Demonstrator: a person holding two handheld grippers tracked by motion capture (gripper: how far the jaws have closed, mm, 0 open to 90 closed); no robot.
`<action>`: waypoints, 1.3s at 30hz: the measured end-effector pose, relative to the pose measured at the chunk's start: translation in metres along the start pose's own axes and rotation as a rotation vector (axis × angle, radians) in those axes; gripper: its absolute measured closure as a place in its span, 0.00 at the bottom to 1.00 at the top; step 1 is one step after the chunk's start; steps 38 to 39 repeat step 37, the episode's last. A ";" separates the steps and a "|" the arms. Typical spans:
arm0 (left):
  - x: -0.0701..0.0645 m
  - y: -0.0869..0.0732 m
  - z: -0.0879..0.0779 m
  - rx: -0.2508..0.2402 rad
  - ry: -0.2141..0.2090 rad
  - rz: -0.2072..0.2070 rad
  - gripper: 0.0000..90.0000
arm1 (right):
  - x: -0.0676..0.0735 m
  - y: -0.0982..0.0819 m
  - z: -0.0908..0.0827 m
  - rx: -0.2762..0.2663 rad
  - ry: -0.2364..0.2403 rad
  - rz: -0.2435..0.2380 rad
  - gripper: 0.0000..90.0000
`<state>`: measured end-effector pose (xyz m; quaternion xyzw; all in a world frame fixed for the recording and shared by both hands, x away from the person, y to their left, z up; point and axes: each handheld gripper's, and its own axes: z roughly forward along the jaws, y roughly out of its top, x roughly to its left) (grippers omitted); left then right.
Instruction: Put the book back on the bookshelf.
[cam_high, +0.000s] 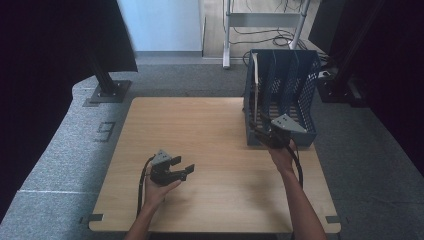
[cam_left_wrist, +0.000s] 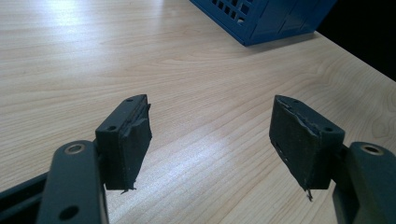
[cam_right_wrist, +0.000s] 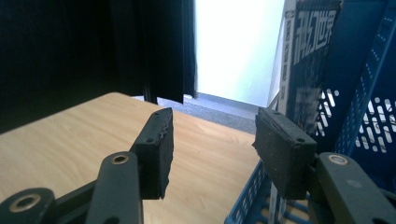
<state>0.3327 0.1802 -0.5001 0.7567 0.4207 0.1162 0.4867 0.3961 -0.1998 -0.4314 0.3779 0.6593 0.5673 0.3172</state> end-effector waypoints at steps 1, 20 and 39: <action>0.000 0.000 0.000 0.000 0.000 0.000 0.33 | 0.000 0.000 0.000 0.000 0.000 0.000 0.52; 0.001 -0.002 0.002 0.016 0.012 -0.003 0.33 | 0.001 -0.066 -0.055 0.113 -0.005 0.087 0.51; 0.004 -0.005 0.001 0.017 0.023 -0.007 0.33 | 0.001 -0.086 -0.070 0.154 0.020 0.085 0.47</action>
